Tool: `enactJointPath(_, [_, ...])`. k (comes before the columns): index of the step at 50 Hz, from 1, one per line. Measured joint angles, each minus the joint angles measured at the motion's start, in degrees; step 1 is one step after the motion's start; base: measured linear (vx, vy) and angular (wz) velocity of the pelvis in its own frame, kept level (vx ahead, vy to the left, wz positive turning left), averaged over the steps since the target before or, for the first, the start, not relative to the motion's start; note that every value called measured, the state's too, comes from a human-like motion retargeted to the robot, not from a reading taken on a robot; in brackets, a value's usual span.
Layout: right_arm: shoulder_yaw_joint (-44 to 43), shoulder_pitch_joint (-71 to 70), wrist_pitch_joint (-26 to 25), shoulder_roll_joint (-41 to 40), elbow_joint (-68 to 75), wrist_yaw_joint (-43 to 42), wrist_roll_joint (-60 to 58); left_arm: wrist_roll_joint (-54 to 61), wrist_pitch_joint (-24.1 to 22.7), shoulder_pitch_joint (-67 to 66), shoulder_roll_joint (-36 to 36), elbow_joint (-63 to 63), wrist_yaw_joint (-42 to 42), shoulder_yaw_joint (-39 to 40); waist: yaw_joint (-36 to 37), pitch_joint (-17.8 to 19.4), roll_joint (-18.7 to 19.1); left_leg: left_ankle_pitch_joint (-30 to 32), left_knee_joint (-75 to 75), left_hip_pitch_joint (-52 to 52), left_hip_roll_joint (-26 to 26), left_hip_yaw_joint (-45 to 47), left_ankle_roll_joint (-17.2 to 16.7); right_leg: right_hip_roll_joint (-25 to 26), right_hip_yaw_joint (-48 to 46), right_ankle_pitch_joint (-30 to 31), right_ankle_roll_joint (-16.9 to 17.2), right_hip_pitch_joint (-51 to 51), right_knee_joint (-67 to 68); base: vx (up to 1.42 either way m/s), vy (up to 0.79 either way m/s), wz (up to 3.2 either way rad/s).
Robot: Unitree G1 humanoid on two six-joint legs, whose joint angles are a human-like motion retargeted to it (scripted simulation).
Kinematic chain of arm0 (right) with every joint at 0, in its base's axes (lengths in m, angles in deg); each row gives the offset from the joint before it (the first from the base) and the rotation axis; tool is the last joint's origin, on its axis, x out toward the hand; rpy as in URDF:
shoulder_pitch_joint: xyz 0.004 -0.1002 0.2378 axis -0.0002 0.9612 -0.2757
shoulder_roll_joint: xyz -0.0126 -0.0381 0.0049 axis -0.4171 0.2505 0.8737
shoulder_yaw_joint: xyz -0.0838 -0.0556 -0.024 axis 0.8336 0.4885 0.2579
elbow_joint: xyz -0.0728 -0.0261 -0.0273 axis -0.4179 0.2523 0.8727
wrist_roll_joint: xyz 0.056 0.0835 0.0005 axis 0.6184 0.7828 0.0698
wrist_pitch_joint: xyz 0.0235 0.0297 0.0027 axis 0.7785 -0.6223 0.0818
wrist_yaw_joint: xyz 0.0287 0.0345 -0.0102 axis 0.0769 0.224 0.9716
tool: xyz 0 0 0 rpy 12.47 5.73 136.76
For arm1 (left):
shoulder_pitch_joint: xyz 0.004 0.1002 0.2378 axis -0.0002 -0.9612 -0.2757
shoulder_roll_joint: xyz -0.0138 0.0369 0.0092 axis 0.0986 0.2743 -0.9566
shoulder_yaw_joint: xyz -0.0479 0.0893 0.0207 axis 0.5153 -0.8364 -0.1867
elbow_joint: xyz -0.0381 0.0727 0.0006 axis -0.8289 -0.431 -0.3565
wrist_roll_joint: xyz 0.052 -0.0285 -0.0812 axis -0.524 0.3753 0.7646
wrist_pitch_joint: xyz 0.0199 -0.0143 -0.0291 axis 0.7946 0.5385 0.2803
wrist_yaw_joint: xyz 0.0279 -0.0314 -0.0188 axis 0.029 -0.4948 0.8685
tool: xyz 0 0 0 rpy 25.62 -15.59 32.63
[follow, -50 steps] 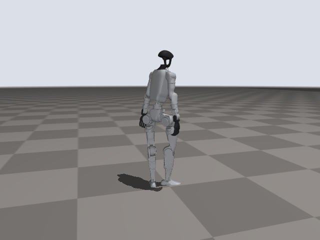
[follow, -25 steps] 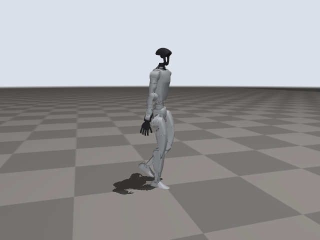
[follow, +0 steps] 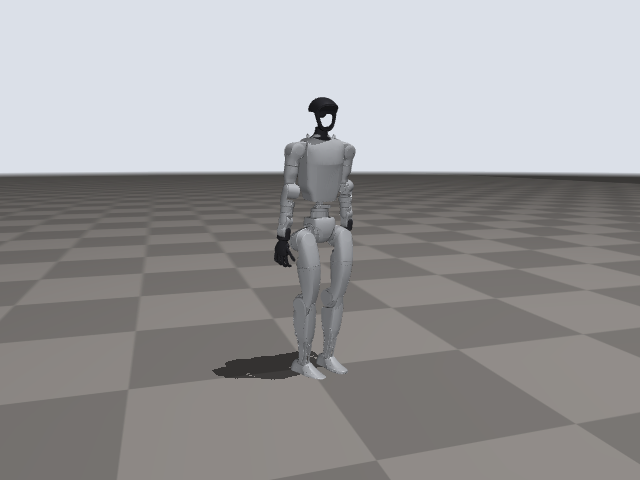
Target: In place motions
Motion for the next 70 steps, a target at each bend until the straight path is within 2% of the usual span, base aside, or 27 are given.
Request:
enactJointPath(6, [-2.31,1.69,-0.42,0.37,1.13,-1.63,-0.35,1.94,-0.68,1.36,1.5,0.53,2.81,-2.13,7.04,-1.31,0.01,-1.85,-0.34,1.48,0.17,6.61,1.19,-1.16,4.37,0.5,2.55,1.51,-1.51,0.13,0.05,-0.97])
enactJointPath(11, [-3.22,1.78,-0.99,1.0,2.02,-1.96,-0.3,2.35,-0.47,1.74,1.41,0.0,2.39,-1.17,1.91,-2.16,0.3,-1.56,-0.36,1.45,-0.98,3.16,2.08,-1.8,0.37,0.48,3.35,-0.22,-0.17,0.1,0.03,0.55])
enactJointPath(23, [-4.76,2.04,-0.97,1.65,2.14,-1.77,1.66,-0.28,-0.4,-0.31,-0.15,-1.24,1.56,-1.37,1.58,-2.63,1.62,-1.16,-0.35,1.71,-1.06,1.04,1.3,-1.81,-1.15,-0.09,3.2,0.61,0.06,0.04,-0.01,0.13])
enactJointPath(32, [-4.18,1.51,-0.99,1.95,1.65,-1.67,1.85,-1.06,-0.64,-1.77,-0.69,-0.48,1.62,-1.22,3.56,-0.82,2.12,1.06,0.52,-0.49,-0.88,-5.53,-1.21,-2.22,-6.25,-0.6,1.69,1.67,-0.39,-0.08,-0.07,0.65])
enactJointPath(38, [-4.54,0.51,-0.77,3.09,0.85,-1.58,2.05,-0.32,-0.98,0.09,-0.93,0.82,1.65,-1.99,5.19,1.88,2.47,4.42,1.82,-5.36,-0.98,-9.89,-4.41,-4.6,-15.96,-0.7,1.57,1.64,-1.77,-0.3,-0.09,1.49])
enactJointPath(42, [-5.56,0.91,0.09,4.11,-0.37,-1.2,2.08,0.65,-1.68,2.72,-1.05,3.14,1.8,-3.98,7.0,4.87,1.81,5.34,2.76,-8.54,-3.5,-13.76,-2.97,-7.47,-24.67,-1.32,1.55,1.68,-2.51,-0.46,-0.12,2.33])
enactJointPath(43, [-5.57,1.2,0.15,4.44,-0.39,-0.85,1.82,1.03,-2.16,3.03,-1.17,3.75,2.15,-4.43,8.19,5.32,1.56,4.41,3.23,-9.27,-2.8,-9.78,-1.88,-8.02,-26.36,-1.54,1.54,1.77,-2.62,-0.34,-0.12,2.03])
enactJointPath(45, [-5.85,1.62,-0.37,5.25,0.02,-0.02,0.39,2.16,-3.75,3.42,-1.51,4.7,3.75,-5.28,11.83,5.74,1.33,0.49,4.81,-9.52,2.31,9.76,-2.22,-8.8,-29.22,-2.07,1.51,1.56,-2.43,-0.27,-0.06,1.88])
enactJointPath(47, [-6.84,2.28,-1.46,5.6,0.62,-0.35,-1.64,3.51,-5.08,2.88,-1.97,5.14,6.19,-6.05,13.94,5.04,1.21,-0.88,4.86,-7.42,6.18,28.02,-3.43,-9.9,-32.99,-2.58,1.88,1.45,-2.34,-0.17,0.01,2.3])
enactJointPath(49, [-8.15,3.14,-2.45,5.46,0.97,-1.43,-3.12,5.23,-6.41,2.04,-2.36,5.01,9.15,-6.68,13.81,3.73,0.96,-1.35,6.01,-6.18,7.96,37.46,-3.91,-11.28,-38.2,-3.26,2.59,1.71,-2.38,-0.06,-0.04,3.02])
enactJointPath(55, [-7.45,6.12,-1.13,3.61,-0.05,-0.45,-1.17,9.23,-9.46,0.07,-2.65,3.19,17.99,-3.15,9.31,-1.39,-2.0,-5.75,16.44,-7.13,11.91,42.69,-1.26,-15.01,-55.34,-5.05,5.65,3.85,-3.34,0.07,0.04,2.99])
enactJointPath(60, [-8.55,6.99,-0.92,2.03,-2.19,0.35,-2.7,13.37,-11.73,-0.69,-3.23,1.09,21.23,-0.58,8.2,-5.28,-4.57,-9.53,20.74,-4.56,14.7,55.96,0.61,-17.23,-70.44,-5.4,9.21,6.33,-3.37,0.12,0.11,2.64])
enactJointPath(62, [-9.3,7.14,-0.55,1.75,-3.17,-0.1,-3.52,15.06,-12.62,-0.73,-3.46,-0.36,22.47,-0.44,8.3,-6.19,-4.19,-8.98,19.77,-4.74,13.81,55.48,0.63,-16.87,-74.77,-5.29,10.21,7.34,-3.19,0.17,0.22,2.14])
enactJointPath(63, [-9.86,7.23,-0.14,1.74,-3.76,-0.34,-3.87,16.13,-13.07,-0.66,-3.62,-1.51,23.4,-0.58,8.56,-6.69,-3.33,-8.85,18.24,-4.9,12.87,53.86,-0.68,-16.06,-77.41,-5.22,10.78,8.12,-3.09,0.19,0.21,2.02])
enactJointPath(65, [-10.12,7.46,0.6,2.08,-4.32,-0.42,-3.84,17.24,-13.62,-0.92,-4.11,-3.05,24.79,-0.68,9.35,-6.9,-1.99,-8.46,13.12,-3.92,10.53,53.33,-1.07,-14.64,-79.73,-5.2,10.9,9.54,-2.8,0.23,0.27,1.48])
enactJointPath(67, [-9.39,7.32,0.78,2.88,-4.02,-0.17,-3.36,17.35,-13.82,-1.27,-4.78,-4.32,25.25,-0.17,10.54,-6.73,-1.05,-8.24,10.36,-4.65,8.54,46.48,-0.7,-14.32,-80.71,-4.26,10.78,11.18,-2.47,0.29,0.37,0.53])
enactJointPath(70, [-8.3,6.32,0.05,3.66,-2.49,-0.6,-2.21,16.98,-13.44,-1.85,-6.04,-6.05,25.46,0.16,11.19,-6.31,0.9,-8.0,8.54,-4.21,7.93,41.21,-0.22,-16.08,-78.93,-0.38,10.28,13.41,1.19,0.27,0.4,0.88])
